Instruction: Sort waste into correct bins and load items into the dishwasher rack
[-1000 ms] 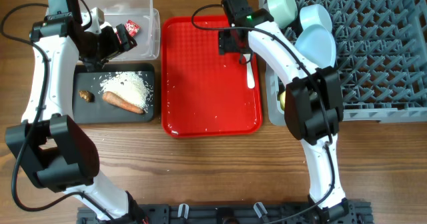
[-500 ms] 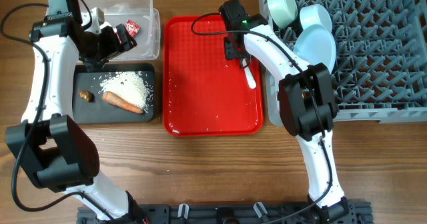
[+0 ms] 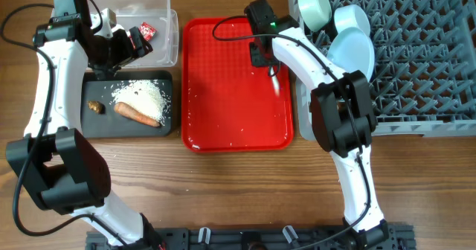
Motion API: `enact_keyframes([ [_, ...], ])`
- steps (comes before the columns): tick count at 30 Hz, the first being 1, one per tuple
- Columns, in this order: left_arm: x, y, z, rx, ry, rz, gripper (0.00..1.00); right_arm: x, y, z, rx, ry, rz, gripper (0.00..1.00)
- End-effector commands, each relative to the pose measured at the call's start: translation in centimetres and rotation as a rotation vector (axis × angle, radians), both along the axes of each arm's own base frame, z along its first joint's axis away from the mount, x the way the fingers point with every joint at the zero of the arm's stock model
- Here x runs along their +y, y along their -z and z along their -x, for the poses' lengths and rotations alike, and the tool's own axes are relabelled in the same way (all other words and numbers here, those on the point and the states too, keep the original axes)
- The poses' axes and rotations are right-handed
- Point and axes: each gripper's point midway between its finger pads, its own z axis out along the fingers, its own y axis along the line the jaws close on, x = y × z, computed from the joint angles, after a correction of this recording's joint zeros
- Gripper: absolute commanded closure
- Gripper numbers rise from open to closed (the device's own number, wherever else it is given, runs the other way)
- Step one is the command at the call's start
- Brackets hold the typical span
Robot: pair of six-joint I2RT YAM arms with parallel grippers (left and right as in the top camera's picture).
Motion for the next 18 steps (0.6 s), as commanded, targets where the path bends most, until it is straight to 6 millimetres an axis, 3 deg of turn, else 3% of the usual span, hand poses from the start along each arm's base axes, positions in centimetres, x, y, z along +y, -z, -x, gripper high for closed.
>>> enact_keyframes([
  [1, 0.1, -1.6, -0.3, -0.042, 0.0, -0.01, 0.0, -0.1, 1.9, 0.7, 0.048, -0.016, 0.008, 0.92],
  [7, 0.1, -1.6, -0.3, -0.043, 0.0, -0.01, 0.0, -0.1, 1.9, 0.6, 0.047, -0.016, 0.007, 0.91],
  [9, 0.1, -1.6, -0.3, -0.043, 0.0, -0.01, 0.0, 0.0, 1.9, 0.6, 0.046, -0.016, 0.006, 0.96],
  [11, 0.1, -1.6, -0.3, -0.043, 0.0, -0.01, 0.0, 0.7, 0.5, 0.7, 0.039, -0.028, -0.038, 0.96],
  [13, 0.1, -1.6, -0.3, -0.043, 0.0, -0.01, 0.0, 1.9, -2.8, 0.6, 0.005, -0.075, -0.113, 0.95],
  [15, 0.1, -1.6, -0.3, -0.043, 0.0, -0.01, 0.0, 2.2, -7.3, 0.5, -0.06, -0.084, -0.15, 0.96],
  [18, 0.1, -1.6, -0.3, -0.043, 0.0, -0.01, 0.0, 1.4, -16.3, 2.4, -0.159, -0.14, -0.198, 0.96],
])
